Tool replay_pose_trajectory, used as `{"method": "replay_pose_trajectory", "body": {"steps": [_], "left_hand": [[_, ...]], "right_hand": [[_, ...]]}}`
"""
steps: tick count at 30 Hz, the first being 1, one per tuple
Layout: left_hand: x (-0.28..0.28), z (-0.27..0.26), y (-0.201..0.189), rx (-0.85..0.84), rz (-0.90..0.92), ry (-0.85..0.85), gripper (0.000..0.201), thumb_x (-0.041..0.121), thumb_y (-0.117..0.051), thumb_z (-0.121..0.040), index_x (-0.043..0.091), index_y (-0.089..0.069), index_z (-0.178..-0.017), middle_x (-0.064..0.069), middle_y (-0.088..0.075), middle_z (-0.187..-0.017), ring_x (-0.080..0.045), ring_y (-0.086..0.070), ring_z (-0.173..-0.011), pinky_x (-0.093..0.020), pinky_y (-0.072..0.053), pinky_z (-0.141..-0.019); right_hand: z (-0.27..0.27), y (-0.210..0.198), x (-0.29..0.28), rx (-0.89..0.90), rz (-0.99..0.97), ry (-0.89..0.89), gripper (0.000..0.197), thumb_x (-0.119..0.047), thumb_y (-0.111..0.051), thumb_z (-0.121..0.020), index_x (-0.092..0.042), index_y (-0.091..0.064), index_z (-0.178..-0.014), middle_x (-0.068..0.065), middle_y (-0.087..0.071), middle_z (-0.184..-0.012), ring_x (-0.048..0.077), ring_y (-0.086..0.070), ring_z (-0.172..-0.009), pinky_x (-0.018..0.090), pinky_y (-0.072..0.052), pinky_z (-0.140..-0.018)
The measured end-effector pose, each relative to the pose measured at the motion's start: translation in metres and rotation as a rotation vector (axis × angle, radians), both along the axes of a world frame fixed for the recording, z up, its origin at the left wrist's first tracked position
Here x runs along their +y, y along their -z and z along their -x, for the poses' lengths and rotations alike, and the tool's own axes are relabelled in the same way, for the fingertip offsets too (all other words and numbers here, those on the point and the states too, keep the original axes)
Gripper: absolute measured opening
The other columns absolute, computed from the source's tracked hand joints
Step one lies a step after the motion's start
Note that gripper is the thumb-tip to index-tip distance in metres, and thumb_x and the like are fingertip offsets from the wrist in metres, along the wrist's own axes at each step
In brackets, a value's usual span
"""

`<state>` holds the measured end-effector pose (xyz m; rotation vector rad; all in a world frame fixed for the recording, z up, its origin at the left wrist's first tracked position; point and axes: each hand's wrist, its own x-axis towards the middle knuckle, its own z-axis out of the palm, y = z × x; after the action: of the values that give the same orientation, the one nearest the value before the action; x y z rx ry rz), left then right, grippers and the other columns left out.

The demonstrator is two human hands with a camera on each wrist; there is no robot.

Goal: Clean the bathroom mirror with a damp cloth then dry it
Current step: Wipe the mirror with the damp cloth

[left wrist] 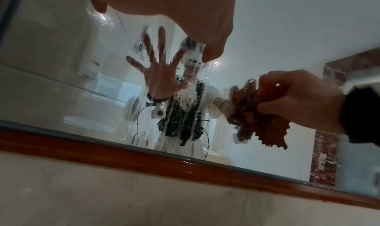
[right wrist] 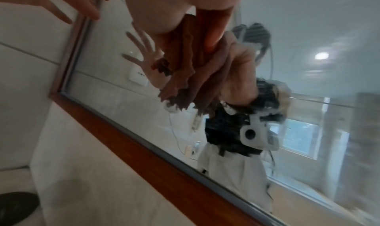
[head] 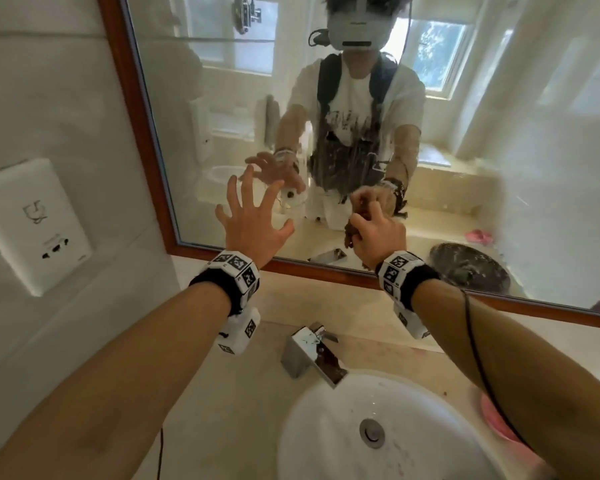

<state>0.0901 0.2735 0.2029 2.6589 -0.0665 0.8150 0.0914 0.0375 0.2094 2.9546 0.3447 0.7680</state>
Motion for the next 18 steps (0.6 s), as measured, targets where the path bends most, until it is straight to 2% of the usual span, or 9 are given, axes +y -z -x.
{"method": "replay_pose_trajectory", "body": {"steps": [2, 5, 9, 12, 15, 18], "left_hand": [[0.015, -0.002, 0.005, -0.006, 0.008, -0.023, 0.073, 0.056, -0.066, -0.080, 0.040, -0.033, -0.143, -0.005, -0.007, -0.163, -0.037, -0.006, -0.149, -0.070, -0.029, -0.104], [0.041, -0.004, 0.009, -0.012, 0.025, -0.050, 0.071, 0.055, -0.066, -0.078, 0.040, -0.035, -0.141, -0.005, -0.010, -0.162, -0.039, -0.011, -0.147, -0.070, -0.033, -0.102], [0.074, -0.002, 0.014, 0.006, 0.049, -0.113, 0.069, 0.054, -0.066, -0.077, 0.040, -0.038, -0.139, -0.004, -0.014, -0.160, -0.038, -0.015, -0.145, -0.067, -0.036, -0.100], [0.090, -0.001, 0.017, 0.017, 0.082, -0.123, 0.067, 0.052, -0.067, -0.077, 0.039, -0.040, -0.137, -0.004, -0.013, -0.160, -0.038, -0.013, -0.144, -0.067, -0.035, -0.101], [0.092, 0.003, 0.020, 0.024, 0.089, -0.112, 0.067, 0.049, -0.068, -0.078, 0.038, -0.041, -0.138, -0.005, -0.012, -0.161, -0.038, -0.012, -0.145, -0.067, -0.034, -0.101], [0.088, 0.005, 0.022, 0.016, 0.075, -0.107, 0.067, 0.051, -0.066, -0.078, 0.039, -0.040, -0.138, -0.005, -0.014, -0.160, -0.038, -0.014, -0.144, -0.066, -0.036, -0.100]], "right_hand": [[-0.006, 0.001, 0.033, 0.022, 0.048, -0.050, 0.027, -0.023, -0.066, -0.082, -0.018, -0.061, -0.108, 0.015, -0.053, -0.110, 0.031, -0.058, -0.076, 0.032, -0.046, -0.058], [-0.015, 0.000, 0.082, 0.074, 0.091, -0.138, 0.030, -0.021, -0.068, -0.078, -0.017, -0.063, -0.107, 0.017, -0.053, -0.108, 0.033, -0.059, -0.072, 0.036, -0.051, -0.054], [-0.020, 0.000, 0.119, 0.097, 0.155, -0.198, 0.031, -0.021, -0.070, -0.076, -0.015, -0.063, -0.107, 0.017, -0.052, -0.108, 0.034, -0.059, -0.076, 0.035, -0.044, -0.051], [-0.019, 0.003, 0.113, 0.105, 0.203, -0.203, 0.030, -0.021, -0.072, -0.075, -0.016, -0.064, -0.104, 0.016, -0.054, -0.107, 0.033, -0.060, -0.072, 0.032, -0.042, -0.049], [-0.017, 0.009, 0.090, 0.112, 0.235, -0.181, 0.028, -0.019, -0.077, -0.068, -0.017, -0.067, -0.093, 0.015, -0.055, -0.097, 0.030, -0.058, -0.061, 0.029, -0.042, -0.045], [-0.016, 0.013, 0.071, 0.129, 0.259, -0.139, 0.026, -0.017, -0.077, -0.067, -0.017, -0.068, -0.092, 0.013, -0.054, -0.094, 0.029, -0.058, -0.060, 0.027, -0.037, -0.046]]}}
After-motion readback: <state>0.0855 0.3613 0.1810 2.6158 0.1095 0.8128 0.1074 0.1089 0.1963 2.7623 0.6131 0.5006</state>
